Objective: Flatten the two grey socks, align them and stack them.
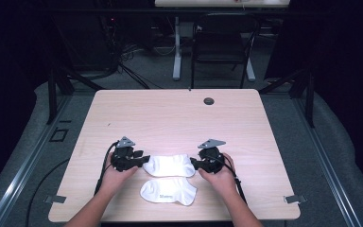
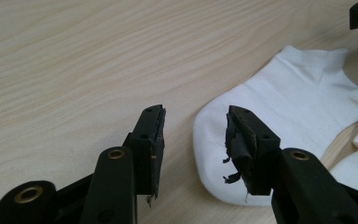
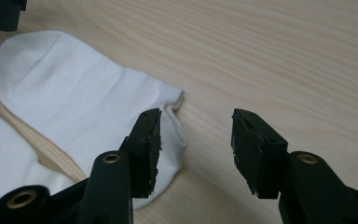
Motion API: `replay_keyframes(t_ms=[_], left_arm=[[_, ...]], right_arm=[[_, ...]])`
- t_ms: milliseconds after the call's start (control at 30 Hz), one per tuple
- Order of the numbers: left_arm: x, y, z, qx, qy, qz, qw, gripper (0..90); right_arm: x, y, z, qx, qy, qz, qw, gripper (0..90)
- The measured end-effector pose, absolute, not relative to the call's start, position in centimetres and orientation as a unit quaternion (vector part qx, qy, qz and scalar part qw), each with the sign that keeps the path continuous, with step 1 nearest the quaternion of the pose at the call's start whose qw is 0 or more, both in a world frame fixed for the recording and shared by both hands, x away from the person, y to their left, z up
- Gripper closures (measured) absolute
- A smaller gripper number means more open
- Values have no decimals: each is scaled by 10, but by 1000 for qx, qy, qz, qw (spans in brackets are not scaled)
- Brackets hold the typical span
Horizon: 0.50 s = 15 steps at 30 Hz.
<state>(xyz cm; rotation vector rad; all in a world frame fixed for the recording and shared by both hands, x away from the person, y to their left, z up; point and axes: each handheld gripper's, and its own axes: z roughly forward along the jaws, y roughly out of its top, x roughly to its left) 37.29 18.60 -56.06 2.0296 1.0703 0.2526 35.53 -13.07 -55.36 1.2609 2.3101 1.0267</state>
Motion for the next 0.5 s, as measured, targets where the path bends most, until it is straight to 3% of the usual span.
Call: replay_keyframes(t_ms=[33,300,500], left_arm=[[374,186,-561,807,421,93,403,605],[385,181,-563,813,429,99,382,619],[387,175,-565,821,423,98,370,637]], right_arm=[[356,-131,-554,441,810,355,154,542],[363,-130,-555,442,818,344,132,669],[368,-127,-553,443,815,352,125,681]])
